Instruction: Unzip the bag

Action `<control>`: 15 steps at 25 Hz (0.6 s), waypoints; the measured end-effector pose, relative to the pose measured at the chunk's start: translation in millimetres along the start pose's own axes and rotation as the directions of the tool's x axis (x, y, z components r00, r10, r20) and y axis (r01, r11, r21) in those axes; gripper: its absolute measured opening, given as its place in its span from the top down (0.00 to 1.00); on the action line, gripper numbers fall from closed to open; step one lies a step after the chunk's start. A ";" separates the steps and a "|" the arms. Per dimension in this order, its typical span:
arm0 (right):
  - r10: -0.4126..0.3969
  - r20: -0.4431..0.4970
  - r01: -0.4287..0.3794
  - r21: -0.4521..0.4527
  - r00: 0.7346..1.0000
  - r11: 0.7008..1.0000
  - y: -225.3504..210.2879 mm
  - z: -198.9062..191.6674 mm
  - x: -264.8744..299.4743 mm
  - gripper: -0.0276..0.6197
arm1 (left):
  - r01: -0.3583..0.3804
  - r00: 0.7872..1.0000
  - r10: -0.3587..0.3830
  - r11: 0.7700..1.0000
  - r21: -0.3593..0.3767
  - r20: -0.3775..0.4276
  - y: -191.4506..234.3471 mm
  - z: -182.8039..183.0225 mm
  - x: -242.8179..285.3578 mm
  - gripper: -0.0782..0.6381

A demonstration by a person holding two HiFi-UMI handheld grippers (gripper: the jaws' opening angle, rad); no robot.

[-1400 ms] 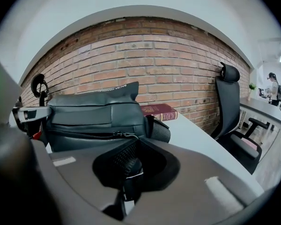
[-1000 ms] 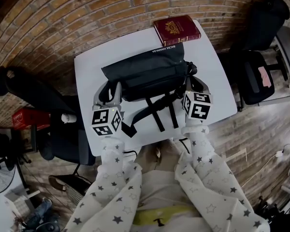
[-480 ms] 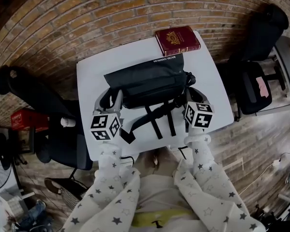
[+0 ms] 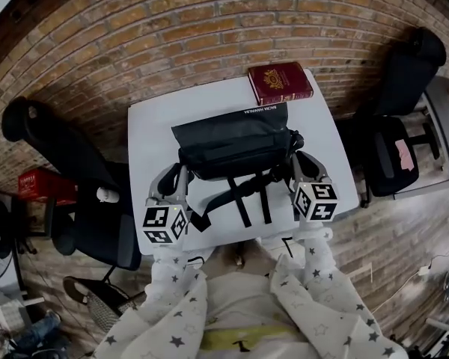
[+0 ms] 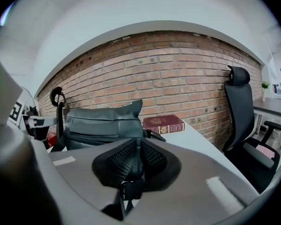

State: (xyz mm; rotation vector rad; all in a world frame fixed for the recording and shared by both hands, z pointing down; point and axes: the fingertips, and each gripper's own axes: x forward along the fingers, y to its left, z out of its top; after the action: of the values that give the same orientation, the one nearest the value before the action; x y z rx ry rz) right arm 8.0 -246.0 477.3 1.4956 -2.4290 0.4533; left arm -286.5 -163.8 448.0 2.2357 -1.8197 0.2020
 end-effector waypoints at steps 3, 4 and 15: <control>0.047 0.028 -0.047 0.000 0.999 0.999 11.0 9.2 -4.4 0.95 | -0.006 1.000 0.006 1.000 -0.003 0.012 -1.4 3.9 -7.9 0.89; 0.066 0.044 -0.066 -0.002 0.997 0.998 15.4 13.8 -4.4 0.95 | -0.006 1.000 0.007 1.000 -0.007 0.020 -1.6 6.0 -8.7 0.89; 0.212 0.195 -0.215 -0.006 0.958 0.977 52.2 58.8 -14.3 0.95 | -0.013 0.996 0.016 0.999 -0.038 0.082 -4.6 28.7 -23.5 0.89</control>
State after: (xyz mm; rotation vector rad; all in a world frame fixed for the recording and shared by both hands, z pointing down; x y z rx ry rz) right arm -35.5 -235.1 411.1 1.3455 -2.7620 0.3832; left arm -288.4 -148.8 413.9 2.2372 -1.8659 0.0788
